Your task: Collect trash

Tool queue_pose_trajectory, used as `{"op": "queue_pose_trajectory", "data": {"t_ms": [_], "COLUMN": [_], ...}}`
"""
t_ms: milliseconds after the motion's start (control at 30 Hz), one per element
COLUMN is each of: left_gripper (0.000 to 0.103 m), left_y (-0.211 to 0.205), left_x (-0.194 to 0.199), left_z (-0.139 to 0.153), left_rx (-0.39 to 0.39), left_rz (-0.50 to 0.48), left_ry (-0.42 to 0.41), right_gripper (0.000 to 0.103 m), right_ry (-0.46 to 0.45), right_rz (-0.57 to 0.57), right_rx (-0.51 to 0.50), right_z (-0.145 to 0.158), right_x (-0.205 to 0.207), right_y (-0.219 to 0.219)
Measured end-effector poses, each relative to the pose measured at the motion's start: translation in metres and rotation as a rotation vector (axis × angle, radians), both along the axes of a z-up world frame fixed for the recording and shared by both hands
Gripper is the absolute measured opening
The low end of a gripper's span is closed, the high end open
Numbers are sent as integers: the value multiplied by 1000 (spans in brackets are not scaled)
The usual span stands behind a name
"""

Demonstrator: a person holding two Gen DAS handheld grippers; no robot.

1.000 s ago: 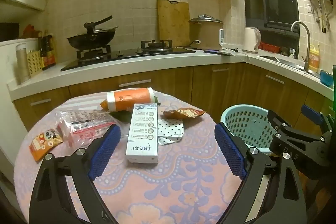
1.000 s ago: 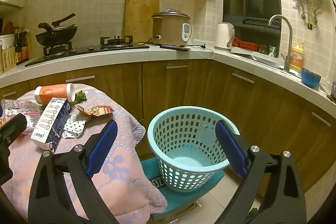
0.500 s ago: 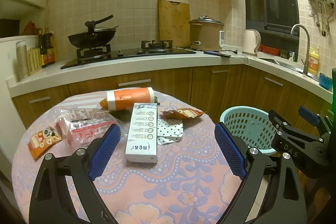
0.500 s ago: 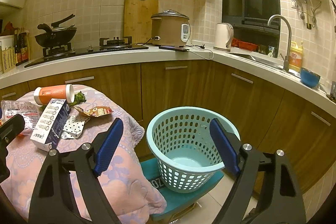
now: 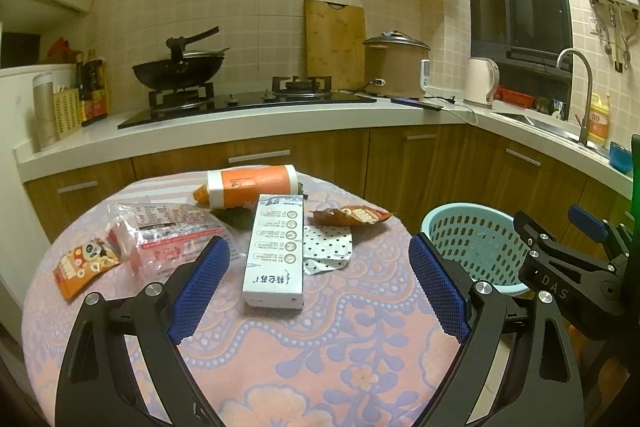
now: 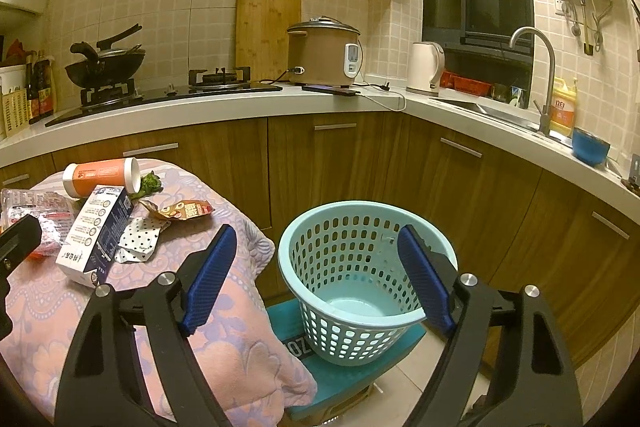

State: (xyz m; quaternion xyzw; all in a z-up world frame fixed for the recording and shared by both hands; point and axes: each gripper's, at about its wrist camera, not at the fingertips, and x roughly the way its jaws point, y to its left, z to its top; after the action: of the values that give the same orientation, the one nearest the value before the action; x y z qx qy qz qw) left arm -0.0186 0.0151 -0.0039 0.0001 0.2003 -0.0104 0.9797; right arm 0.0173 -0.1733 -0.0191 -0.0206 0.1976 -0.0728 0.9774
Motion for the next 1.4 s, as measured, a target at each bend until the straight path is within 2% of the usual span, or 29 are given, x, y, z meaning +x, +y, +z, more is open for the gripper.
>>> {"op": "queue_pose_trajectory", "data": {"t_ms": [1067, 1400], "left_gripper": [89, 89], "left_y": [2, 10], "left_x": [-2, 2], "left_z": [2, 0], "left_rx": [-9, -41], "left_rz": [2, -1], "left_ry": [-8, 10], "right_gripper": [76, 72], "right_ry": [8, 20], "right_rz": [14, 24], "right_rx": [4, -1], "right_z": [1, -1], "right_x": [2, 5], "right_y": [4, 9]}}
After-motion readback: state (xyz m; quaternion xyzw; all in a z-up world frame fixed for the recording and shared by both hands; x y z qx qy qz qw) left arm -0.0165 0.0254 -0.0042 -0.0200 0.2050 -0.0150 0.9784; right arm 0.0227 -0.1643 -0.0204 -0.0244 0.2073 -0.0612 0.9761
